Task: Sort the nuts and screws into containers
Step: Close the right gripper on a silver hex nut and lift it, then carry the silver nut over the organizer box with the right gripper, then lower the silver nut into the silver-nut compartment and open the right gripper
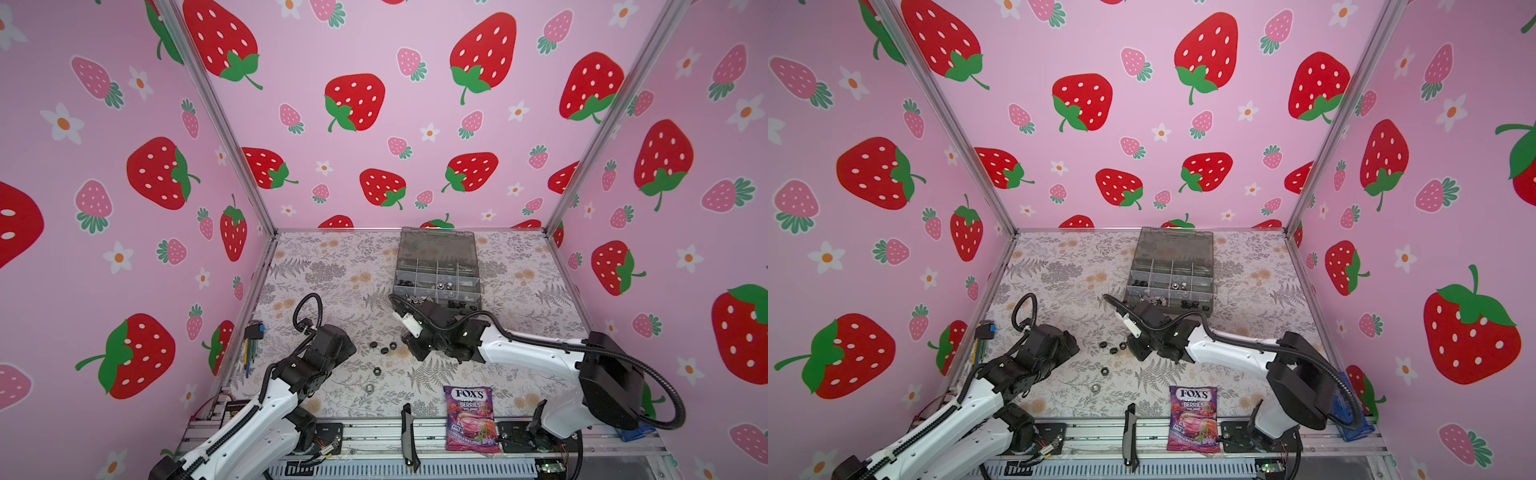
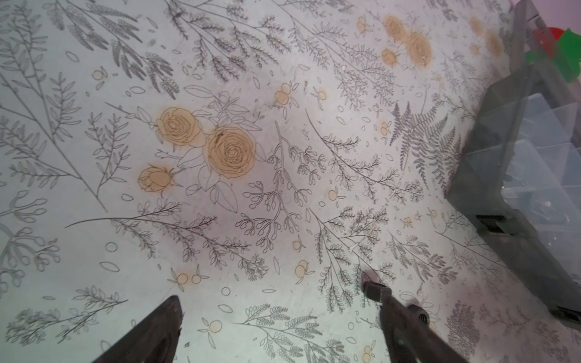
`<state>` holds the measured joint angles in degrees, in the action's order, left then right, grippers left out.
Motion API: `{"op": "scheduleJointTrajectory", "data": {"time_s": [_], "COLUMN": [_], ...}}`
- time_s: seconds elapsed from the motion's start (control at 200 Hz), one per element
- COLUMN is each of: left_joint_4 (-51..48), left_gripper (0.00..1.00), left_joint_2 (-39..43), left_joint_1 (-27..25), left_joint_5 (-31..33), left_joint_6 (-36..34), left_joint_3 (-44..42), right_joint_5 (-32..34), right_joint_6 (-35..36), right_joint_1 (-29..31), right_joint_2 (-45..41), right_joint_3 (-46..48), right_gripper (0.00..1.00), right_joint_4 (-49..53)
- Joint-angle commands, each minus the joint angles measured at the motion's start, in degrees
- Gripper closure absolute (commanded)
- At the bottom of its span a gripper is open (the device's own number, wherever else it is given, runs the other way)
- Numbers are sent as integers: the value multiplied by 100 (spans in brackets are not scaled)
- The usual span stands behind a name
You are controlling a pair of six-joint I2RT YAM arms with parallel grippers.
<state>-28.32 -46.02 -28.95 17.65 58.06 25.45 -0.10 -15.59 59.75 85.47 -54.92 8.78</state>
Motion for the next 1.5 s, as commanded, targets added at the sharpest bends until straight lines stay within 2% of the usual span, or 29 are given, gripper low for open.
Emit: {"op": "scheduleJointTrajectory", "data": {"time_s": [0.0, 0.275, 0.495, 0.735, 1.08, 1.361, 1.496], "left_joint_4": [471, 830, 966, 938, 874, 854, 832], "left_gripper": [1, 1, 1, 1, 1, 1, 1], "left_joint_2": [-247, -823, -1017, -1075, -1246, -1355, -1326], "left_joint_1": [54, 90, 100, 102, 100, 99, 102], "left_joint_5": [26, 36, -43, -113, -151, -100, -48], "left_joint_6": [-260, -822, -1024, -1167, -1203, -1156, -1132], "left_joint_3": [346, 763, 874, 864, 935, 971, 953], "right_joint_5": [248, 423, 202, -182, -396, -325, -321], "right_joint_6": [-504, -772, -731, -596, -467, -431, -427], "right_joint_1": [-533, -1909, -2595, -3040, -3092, -3092, -3092], "right_joint_2": [-284, 230, 760, 1631, 2408, 2541, 2372], "right_joint_3": [-72, -920, -1329, -1887, -2334, -2451, -2308], "right_gripper": [100, 100, 100, 100, 100, 78, 62], "right_joint_4": [52, 724, 598, 801, 854, 935, 907]}}
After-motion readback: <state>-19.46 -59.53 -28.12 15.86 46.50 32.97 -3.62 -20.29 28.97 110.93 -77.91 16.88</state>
